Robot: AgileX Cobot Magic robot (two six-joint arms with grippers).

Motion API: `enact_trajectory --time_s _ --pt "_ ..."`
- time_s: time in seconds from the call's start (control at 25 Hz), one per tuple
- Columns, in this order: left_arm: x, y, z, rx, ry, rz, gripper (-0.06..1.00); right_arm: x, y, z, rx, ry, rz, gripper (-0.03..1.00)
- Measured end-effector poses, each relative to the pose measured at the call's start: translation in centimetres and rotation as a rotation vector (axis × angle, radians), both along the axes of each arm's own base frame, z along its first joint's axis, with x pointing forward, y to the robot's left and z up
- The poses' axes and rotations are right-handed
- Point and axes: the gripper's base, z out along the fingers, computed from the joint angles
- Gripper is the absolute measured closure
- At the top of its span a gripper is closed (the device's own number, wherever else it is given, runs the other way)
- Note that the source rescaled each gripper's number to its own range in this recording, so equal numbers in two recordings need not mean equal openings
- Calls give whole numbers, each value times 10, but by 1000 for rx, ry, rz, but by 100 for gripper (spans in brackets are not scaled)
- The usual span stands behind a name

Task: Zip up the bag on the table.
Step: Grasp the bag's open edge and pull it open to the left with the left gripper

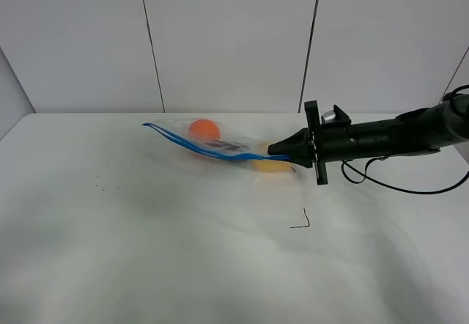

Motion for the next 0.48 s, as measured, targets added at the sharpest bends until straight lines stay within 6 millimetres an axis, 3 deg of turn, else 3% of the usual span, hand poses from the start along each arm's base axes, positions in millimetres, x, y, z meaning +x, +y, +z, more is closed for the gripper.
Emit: enact_trajectory --time_s 0.24,0.36,0.48 --pt "1 0 11 5 -22 2 -6 0 0 0 1 0 -1 97" --pt "13 1 42 31 -41 -8 -6 0 0 0 2 0 -2 97" --pt "38 1 81 128 -32 -55 -6 0 0 0 2 0 -3 97"
